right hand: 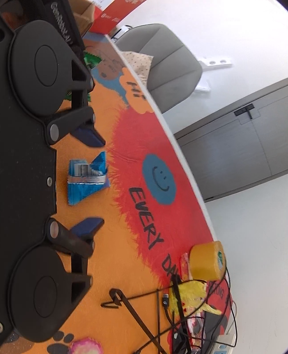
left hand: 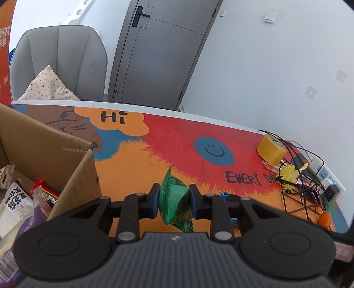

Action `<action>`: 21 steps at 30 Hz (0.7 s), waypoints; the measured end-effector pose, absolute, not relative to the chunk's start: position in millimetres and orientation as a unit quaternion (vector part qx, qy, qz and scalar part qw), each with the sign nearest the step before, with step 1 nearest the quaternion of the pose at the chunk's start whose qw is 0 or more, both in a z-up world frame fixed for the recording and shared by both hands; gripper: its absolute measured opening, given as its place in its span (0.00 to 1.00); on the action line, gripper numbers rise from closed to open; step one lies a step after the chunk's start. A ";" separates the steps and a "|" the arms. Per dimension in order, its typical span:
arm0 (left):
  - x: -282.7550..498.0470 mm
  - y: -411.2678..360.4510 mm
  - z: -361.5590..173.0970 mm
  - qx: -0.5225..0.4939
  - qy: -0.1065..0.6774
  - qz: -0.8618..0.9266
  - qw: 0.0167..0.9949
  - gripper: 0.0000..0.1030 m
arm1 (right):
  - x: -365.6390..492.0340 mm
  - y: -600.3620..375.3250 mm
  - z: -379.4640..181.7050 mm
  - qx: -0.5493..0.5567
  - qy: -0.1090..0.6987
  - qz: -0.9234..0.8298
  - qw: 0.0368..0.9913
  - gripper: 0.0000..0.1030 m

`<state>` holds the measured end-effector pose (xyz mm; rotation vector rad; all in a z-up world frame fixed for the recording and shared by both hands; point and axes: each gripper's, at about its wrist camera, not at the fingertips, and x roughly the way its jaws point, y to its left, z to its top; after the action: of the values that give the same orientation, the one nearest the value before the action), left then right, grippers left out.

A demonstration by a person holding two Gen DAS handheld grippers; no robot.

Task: Organize snacks
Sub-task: 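Grasp the blue wrapped snack with the right tool while the left tool grasps the green candy bag, then carry the blue snack and green candy bag over the cardboard box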

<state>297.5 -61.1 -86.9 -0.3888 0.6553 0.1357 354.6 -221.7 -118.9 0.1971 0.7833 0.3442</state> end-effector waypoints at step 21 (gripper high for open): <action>253.8 -72.8 -54.1 -0.180 0.298 0.048 0.936 0.26 | 299.4 -254.9 -89.3 0.151 0.334 0.177 0.913 0.34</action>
<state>253.8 -72.8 -54.1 -0.3679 0.6080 0.0979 299.4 -254.9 -89.3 0.3100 0.6875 0.3656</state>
